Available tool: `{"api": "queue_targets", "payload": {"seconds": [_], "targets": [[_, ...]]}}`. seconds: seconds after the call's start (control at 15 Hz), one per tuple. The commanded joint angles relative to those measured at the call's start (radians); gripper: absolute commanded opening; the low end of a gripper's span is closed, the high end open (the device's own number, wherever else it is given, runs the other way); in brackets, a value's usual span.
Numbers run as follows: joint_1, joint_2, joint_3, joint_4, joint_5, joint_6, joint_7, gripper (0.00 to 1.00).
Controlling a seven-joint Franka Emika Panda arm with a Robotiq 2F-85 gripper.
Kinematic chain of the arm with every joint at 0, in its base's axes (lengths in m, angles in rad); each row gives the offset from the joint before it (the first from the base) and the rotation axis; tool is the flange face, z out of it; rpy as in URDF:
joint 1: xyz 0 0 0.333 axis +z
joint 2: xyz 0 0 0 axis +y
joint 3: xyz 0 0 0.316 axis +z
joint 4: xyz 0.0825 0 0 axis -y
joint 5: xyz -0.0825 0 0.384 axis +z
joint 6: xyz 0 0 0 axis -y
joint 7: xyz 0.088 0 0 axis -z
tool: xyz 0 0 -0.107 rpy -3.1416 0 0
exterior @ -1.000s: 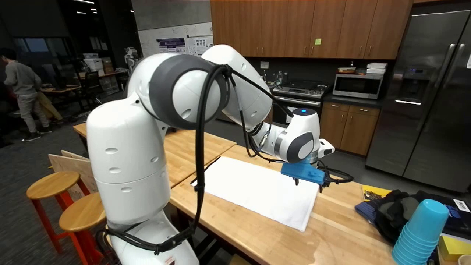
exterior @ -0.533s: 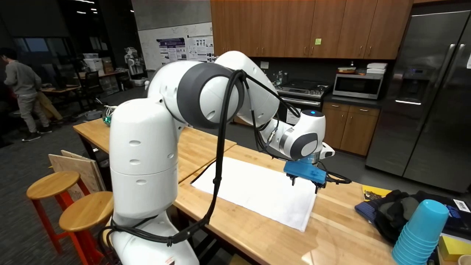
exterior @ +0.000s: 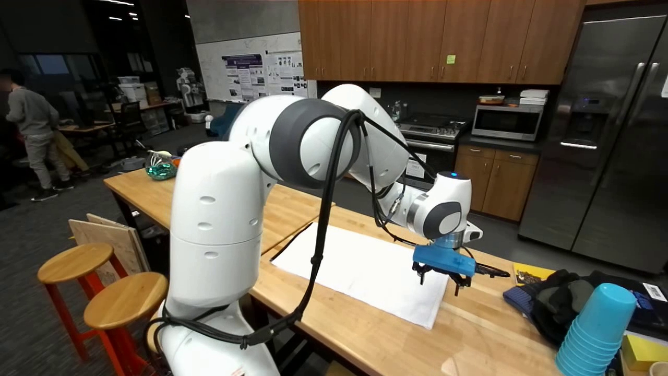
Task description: Fold the white towel in half from right to left.
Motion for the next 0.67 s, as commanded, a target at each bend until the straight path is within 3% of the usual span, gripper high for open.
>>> {"api": "queue_targets", "payload": {"seconds": [0.0, 0.6], "targets": [[-0.019, 0.015, -0.003, 0.001, -0.028, 0.008, -0.007, 1.00], [0.008, 0.017, -0.017, -0.038, -0.106, 0.133, 0.169, 1.00]]}}
